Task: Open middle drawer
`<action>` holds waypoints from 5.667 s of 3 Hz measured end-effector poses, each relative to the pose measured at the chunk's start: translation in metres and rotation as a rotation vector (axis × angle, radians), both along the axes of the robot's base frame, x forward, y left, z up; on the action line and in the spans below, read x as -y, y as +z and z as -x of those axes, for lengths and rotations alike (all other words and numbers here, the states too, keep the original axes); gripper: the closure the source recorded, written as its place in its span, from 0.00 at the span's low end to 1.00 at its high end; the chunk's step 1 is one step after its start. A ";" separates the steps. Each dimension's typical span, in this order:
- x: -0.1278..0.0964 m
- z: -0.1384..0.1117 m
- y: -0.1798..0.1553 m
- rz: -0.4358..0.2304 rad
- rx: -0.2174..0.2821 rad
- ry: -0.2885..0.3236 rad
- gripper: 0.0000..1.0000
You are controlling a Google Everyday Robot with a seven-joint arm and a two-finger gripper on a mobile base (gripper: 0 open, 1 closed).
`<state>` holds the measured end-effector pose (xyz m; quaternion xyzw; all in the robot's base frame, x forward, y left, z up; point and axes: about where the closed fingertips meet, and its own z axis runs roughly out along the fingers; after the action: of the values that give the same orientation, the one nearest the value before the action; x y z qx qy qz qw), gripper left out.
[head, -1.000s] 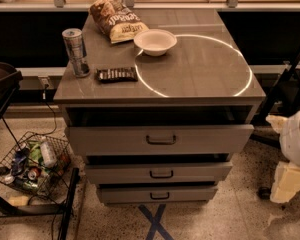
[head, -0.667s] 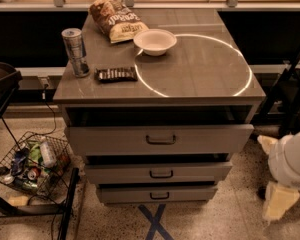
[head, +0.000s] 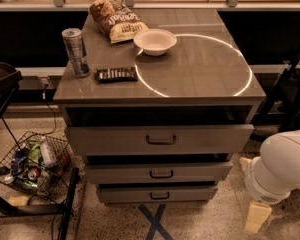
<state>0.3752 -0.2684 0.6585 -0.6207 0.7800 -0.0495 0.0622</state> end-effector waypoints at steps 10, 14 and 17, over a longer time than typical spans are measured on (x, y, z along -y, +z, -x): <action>-0.120 -0.087 -0.395 0.130 -0.108 0.108 0.00; -0.098 -0.046 -0.273 0.019 0.096 0.233 0.00; -0.170 -0.062 -0.213 0.128 0.137 0.316 0.00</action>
Offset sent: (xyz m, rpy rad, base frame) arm 0.0307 0.0455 -0.1117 -0.0203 -0.0074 -0.0165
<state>0.4372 -0.0986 0.4453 -0.7334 0.6619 -0.1309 0.0823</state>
